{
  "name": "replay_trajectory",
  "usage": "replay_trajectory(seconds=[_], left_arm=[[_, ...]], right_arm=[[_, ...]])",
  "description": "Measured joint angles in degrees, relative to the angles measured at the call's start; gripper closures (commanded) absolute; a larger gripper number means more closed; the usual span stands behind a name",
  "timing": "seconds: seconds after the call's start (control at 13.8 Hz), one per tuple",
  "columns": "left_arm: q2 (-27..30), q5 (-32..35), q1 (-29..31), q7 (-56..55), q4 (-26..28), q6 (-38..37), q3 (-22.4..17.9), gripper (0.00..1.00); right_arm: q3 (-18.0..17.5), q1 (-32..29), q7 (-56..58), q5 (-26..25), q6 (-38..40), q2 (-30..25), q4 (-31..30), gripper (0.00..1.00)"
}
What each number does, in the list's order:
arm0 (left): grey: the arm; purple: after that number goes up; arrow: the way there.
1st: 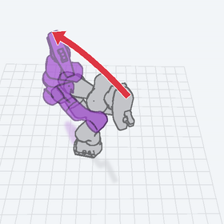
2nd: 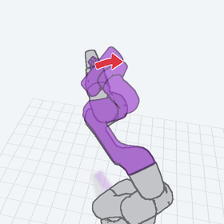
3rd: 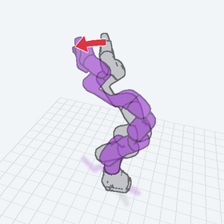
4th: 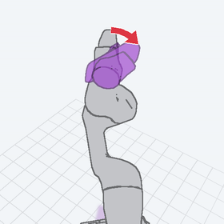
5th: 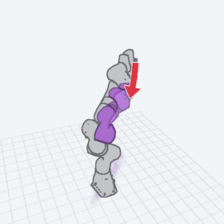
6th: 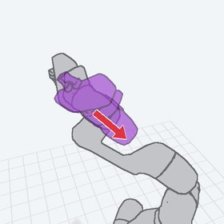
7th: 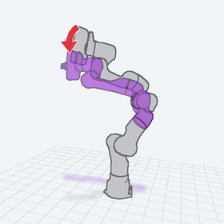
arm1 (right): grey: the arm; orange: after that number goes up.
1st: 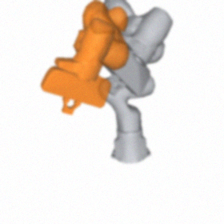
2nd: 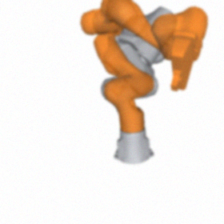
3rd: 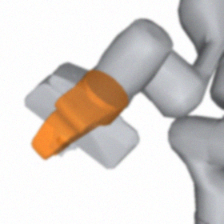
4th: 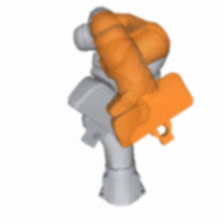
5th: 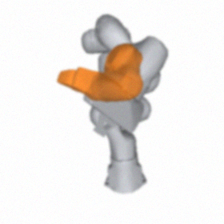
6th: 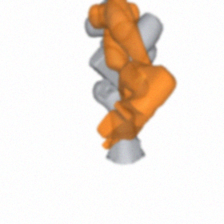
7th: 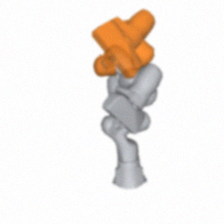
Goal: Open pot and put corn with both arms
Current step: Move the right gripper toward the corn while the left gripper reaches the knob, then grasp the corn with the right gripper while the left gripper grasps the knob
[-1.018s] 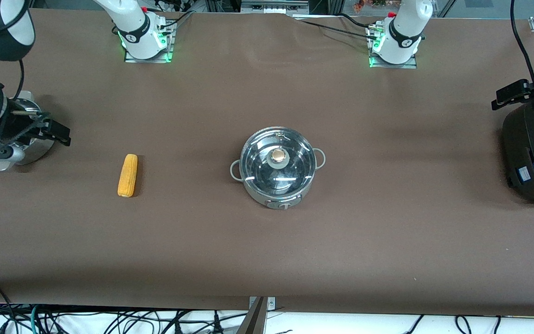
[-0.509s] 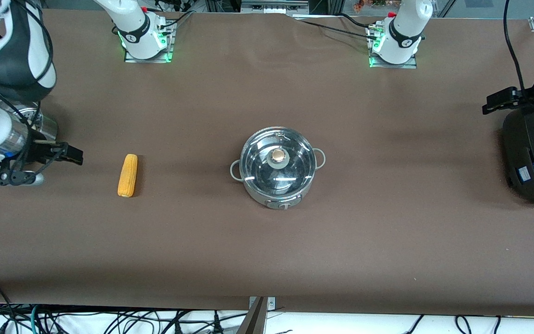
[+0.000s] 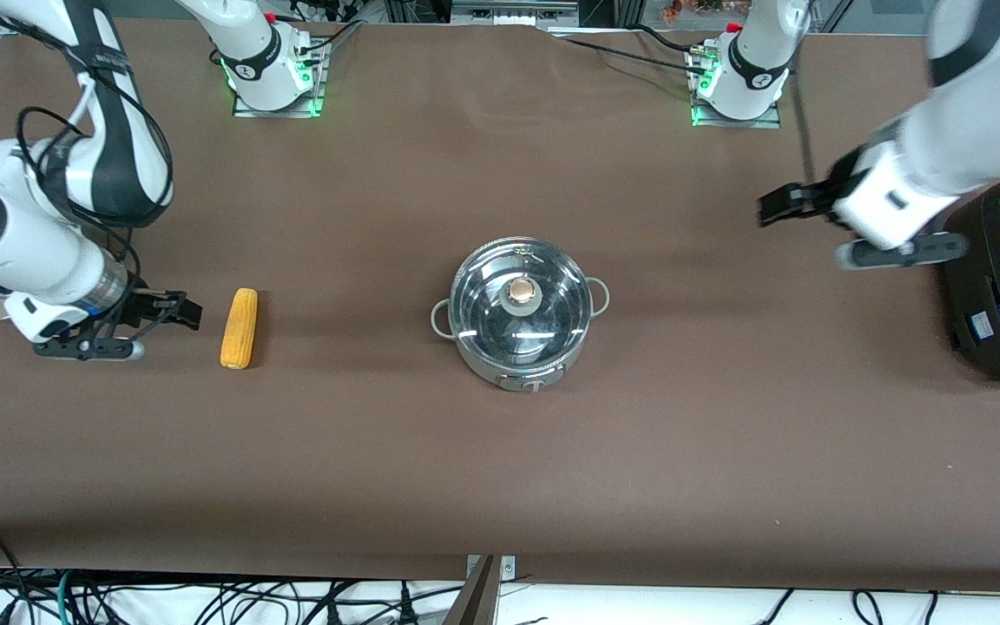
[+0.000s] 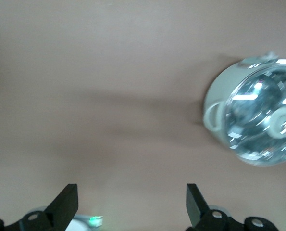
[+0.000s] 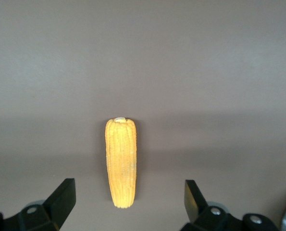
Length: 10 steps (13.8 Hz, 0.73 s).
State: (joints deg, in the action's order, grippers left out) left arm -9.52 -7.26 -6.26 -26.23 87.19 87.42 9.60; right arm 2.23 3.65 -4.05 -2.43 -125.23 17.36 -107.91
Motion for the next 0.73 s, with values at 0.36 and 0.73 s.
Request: replay_trajectory(seconds=[0.36, 0.73], left_arm=[[-9.46, -0.13, -10.44, -14.02, -4.55, 6.0, 0.47, 0.01], [-20.72, -0.13, -19.61, -24.44, -9.55, 15.82, -0.07, 0.01]], right_arm=[[-0.36, 0.27, -0.63, 2.36, -2.65, 2.93, -1.26, 0.0], [-0.83, 0.27, -0.79, 3.36, -8.81, 7.84, -1.59, 0.0]])
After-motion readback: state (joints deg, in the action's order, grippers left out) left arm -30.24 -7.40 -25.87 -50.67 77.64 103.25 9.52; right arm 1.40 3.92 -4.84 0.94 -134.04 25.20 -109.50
